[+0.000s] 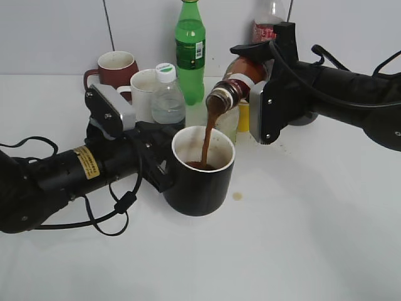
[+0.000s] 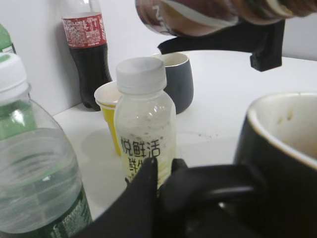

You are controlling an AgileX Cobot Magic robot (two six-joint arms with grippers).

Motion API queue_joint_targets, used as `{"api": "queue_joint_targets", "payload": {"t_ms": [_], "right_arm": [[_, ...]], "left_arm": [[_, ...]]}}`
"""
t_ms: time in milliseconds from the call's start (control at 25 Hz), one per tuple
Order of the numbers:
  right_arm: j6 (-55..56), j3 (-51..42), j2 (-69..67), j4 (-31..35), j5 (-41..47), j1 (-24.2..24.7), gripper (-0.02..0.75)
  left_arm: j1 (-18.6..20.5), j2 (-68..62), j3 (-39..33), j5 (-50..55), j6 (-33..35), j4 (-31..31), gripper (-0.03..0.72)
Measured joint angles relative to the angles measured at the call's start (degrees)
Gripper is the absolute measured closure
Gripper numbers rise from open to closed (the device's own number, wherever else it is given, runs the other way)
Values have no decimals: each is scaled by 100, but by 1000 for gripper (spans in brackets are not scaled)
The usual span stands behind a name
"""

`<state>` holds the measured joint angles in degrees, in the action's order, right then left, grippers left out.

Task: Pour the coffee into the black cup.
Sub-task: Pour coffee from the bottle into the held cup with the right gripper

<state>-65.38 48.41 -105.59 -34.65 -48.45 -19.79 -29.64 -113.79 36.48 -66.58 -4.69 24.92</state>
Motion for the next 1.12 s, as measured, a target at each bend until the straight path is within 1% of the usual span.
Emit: {"api": "queue_joint_targets", "payload": {"t_ms": [720,920,1120], "right_arm": [[26,0,0,18,-22,0,236],[766,0,0,23,-22,0,236],[1966,0,0,34,20,0,236]], "left_arm": [[0,0,0,6,0,1,637],[0,0,0,11,0,1,637],[0,0,0,16,0,-49,637]]}}
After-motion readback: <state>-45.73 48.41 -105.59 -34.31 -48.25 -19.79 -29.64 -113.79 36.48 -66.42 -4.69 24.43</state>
